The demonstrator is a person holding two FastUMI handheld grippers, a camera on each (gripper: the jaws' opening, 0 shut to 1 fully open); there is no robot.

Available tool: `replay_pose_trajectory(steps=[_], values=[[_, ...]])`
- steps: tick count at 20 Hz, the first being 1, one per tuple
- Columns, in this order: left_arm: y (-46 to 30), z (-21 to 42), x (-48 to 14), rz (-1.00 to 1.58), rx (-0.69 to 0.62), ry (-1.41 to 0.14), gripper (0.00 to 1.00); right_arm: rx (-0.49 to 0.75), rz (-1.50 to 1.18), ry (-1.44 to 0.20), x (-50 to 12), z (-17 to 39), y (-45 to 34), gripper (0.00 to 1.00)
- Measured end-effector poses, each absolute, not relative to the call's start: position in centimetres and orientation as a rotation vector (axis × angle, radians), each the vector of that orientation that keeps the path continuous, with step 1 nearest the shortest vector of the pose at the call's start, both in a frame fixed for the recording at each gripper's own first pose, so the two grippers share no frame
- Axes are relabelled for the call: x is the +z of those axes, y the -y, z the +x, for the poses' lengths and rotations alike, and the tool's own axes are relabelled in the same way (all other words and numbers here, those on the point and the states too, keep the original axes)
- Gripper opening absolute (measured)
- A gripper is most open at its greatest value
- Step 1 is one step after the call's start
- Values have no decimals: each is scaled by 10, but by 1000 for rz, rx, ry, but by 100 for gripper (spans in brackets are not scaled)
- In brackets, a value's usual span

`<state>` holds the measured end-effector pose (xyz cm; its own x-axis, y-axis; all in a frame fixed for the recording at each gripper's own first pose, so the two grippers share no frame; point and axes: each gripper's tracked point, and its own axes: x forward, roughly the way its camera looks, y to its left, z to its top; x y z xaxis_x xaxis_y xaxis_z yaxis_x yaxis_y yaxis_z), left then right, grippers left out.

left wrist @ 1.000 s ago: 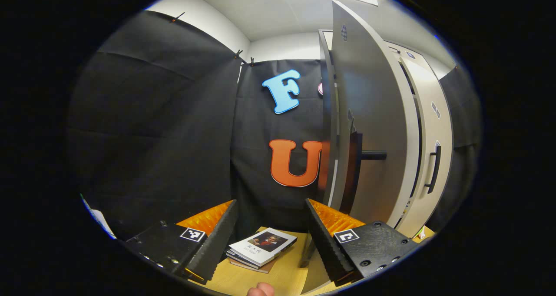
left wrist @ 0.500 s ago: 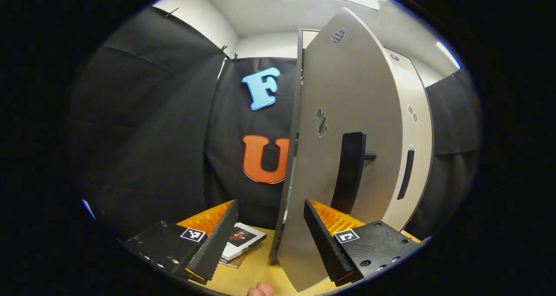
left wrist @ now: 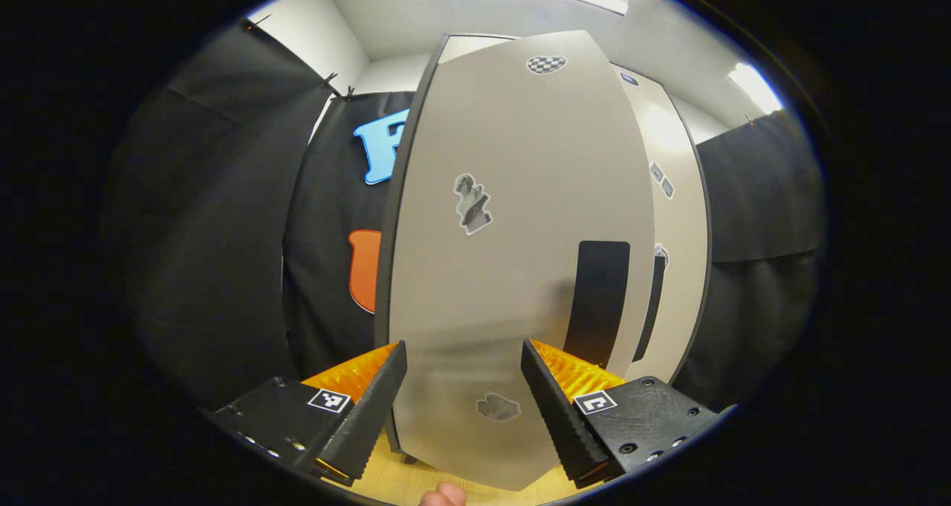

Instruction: Grab one shoe with the right hand and put it into the shoe cabinet, grab the other shoe with the left hand and put it into the shoe cabinet; then close the right door with the right hand and the left door with the left hand.

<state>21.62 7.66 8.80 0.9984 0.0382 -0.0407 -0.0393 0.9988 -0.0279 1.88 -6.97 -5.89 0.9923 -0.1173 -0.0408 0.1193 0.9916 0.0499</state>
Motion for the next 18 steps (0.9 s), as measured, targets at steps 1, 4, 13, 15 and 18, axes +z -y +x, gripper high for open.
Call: replay_pose_trajectory(steps=[1, 4, 13, 15, 18], values=[[-76, 217, 89, -18, 45, -36, 93, -118, 54, -37, -59, 19, 70, 95], [-81, 212, 91, -6, 52, -26, 93, -114, 55, -39, -59, 20, 70, 91], [-83, 151, 93, 5, 44, -7, 94, -92, 65, -49, -60, 19, 66, 95], [-72, 134, 88, 0, 19, 0, 94, -84, 54, -50, -58, 19, 65, 95], [-52, 107, 71, 20, -9, -4, 94, -71, 46, -41, -55, 15, 61, 95]])
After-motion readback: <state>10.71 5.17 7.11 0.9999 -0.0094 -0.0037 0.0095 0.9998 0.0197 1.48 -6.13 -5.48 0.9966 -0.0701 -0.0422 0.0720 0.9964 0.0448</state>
